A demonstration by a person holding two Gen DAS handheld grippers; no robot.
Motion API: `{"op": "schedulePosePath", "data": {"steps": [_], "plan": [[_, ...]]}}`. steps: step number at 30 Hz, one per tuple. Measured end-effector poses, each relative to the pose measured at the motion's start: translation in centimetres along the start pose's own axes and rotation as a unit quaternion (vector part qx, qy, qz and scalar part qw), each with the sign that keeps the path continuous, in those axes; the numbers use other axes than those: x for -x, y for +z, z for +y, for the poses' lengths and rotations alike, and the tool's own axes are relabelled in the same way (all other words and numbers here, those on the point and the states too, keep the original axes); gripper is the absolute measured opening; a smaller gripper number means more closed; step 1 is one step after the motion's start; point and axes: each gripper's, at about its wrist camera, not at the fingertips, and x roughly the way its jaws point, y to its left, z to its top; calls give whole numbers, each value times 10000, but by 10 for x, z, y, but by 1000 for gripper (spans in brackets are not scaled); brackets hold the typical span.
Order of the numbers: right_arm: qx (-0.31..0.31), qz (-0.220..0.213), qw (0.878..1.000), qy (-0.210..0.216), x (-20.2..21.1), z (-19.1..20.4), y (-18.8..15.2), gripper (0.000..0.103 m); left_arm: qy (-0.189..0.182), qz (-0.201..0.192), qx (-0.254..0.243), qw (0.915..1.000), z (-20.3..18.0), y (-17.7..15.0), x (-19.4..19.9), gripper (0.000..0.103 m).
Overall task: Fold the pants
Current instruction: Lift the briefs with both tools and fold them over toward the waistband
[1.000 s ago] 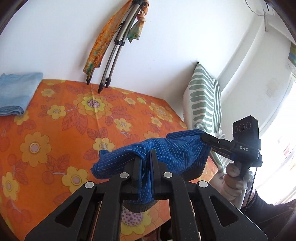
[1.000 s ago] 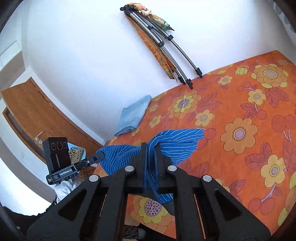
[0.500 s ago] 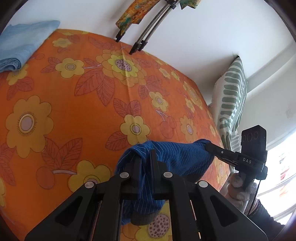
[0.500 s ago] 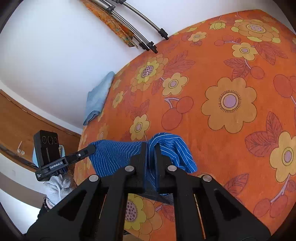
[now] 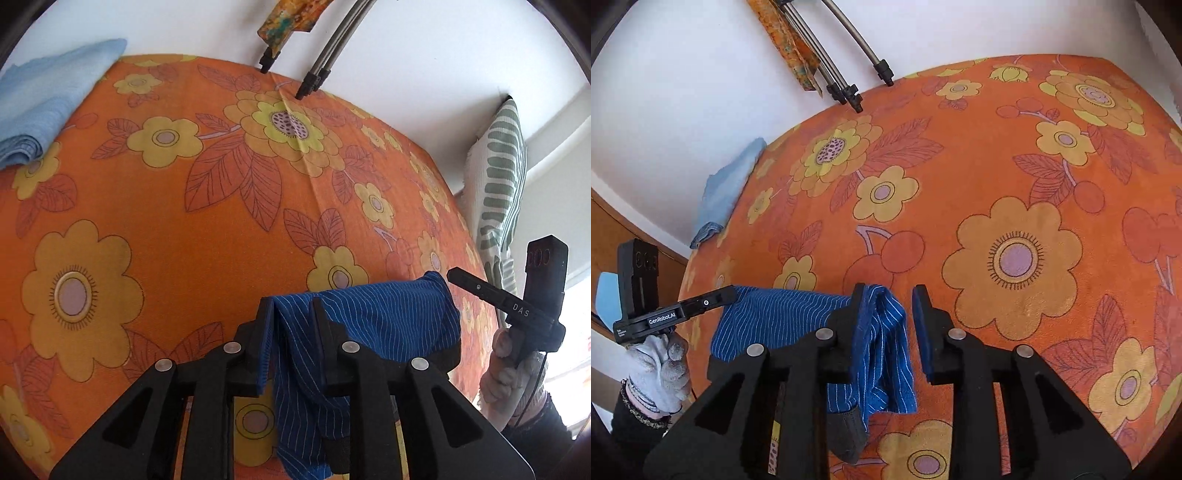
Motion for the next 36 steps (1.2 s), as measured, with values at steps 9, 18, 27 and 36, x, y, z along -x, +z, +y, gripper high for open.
{"op": "schedulePosePath", "data": {"steps": [9,18,27,36], "plan": [[1424,97,9886,478,-1,65,-24,26,131,-124,-1402,9900,-65,-38,18,18],[538,529,9971,138,-33,-2,-14,30,182,313,-1152,9927,-40,-54,-2,18],[823,270,9958,297,2,17,-21,32,465,-132,-827,9954,-40,-45,19,38],[1941,567,9764,-758,-11,38,-58,42,950,41,-811,9922,-45,-45,0,64]]}}
